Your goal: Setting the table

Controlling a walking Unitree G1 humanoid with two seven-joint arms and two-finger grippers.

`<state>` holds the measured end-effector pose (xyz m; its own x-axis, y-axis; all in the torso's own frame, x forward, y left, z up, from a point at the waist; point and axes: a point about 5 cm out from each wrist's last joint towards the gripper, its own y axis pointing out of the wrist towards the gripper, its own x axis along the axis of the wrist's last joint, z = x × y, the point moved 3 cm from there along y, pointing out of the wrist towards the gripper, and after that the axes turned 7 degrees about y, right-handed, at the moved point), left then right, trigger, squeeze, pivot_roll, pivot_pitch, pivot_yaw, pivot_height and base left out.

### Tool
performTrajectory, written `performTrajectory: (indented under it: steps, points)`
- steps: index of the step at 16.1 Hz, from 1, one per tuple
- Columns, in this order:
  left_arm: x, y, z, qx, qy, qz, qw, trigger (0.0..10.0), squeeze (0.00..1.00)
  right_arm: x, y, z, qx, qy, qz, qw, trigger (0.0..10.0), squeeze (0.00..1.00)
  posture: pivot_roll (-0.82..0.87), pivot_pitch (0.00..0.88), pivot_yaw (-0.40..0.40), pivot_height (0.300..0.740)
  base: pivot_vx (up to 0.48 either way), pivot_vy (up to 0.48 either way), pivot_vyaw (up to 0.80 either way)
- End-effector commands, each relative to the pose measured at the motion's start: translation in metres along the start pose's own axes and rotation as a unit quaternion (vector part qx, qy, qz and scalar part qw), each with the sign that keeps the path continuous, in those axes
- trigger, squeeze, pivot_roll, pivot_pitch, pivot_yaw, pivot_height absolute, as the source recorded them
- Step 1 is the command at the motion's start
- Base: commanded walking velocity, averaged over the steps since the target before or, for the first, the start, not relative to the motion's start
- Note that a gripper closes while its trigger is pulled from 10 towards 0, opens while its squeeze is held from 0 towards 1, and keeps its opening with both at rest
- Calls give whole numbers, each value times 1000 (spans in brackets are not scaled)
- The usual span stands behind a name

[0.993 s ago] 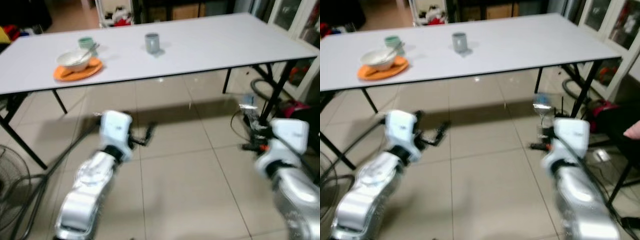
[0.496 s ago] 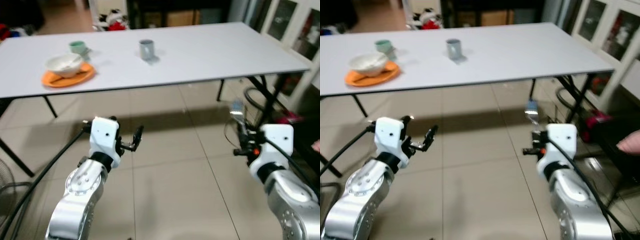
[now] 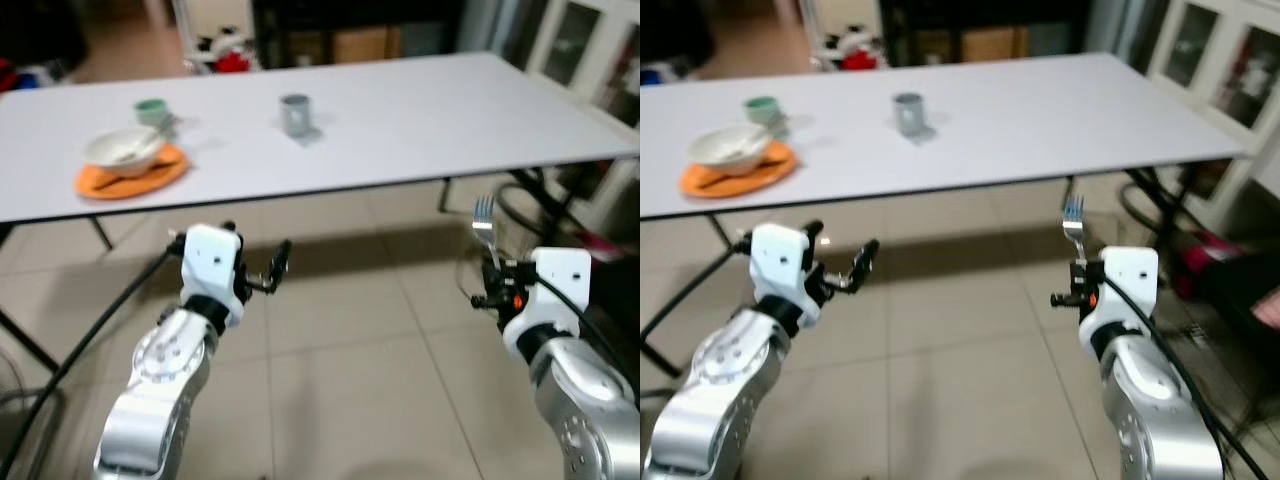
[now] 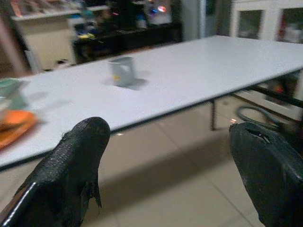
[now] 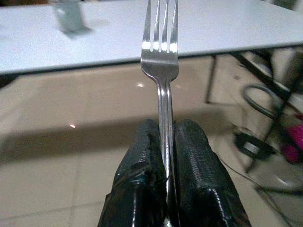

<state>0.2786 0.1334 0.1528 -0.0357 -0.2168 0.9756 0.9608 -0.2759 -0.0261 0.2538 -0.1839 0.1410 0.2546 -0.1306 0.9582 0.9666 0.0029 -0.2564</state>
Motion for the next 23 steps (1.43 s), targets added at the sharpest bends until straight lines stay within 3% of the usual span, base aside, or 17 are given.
performTrajectory:
  steps: [1, 6, 13, 16, 19, 23]
  points:
    - [-3, -1, 9, 12, 5, 9, 1000, 10000, 0, 3, 2, 12, 22, 2, -8, 1000, 10000, 0, 57, 0, 45, 740, 379, 0, 0]
    - [-5, -1, 6, 8, 2, 11, 1000, 10000, 0, 4, 0, 14, 32, 22, -11, 999, 10000, 0, 49, 0, 49, 740, 379, 0, 0]
    - [-8, -6, 1, 5, -5, 18, 1000, 10000, 0, 3, 3, 14, 25, -33, -11, 999, 10000, 0, 53, 0, 36, 740, 378, 0, 0]
    - [-10, -10, 0, 4, -5, 23, 1000, 10000, 0, 0, 3, 19, 46, -25, -1, 999, 10000, 0, 62, 0, 31, 740, 365, 0, 0]
    - [-11, -9, -2, 1, -6, 23, 1000, 10000, 0, 0, 4, 23, 62, -44, 5, 997, 10000, 0, 62, 0, 33, 740, 360, 0, 140]
    - [-10, -11, -1, 1, -2, 24, 1000, 10000, 0, -4, 5, 29, 75, -21, 11, 997, 10000, 0, 80, 0, 29, 740, 354, 0, 538]
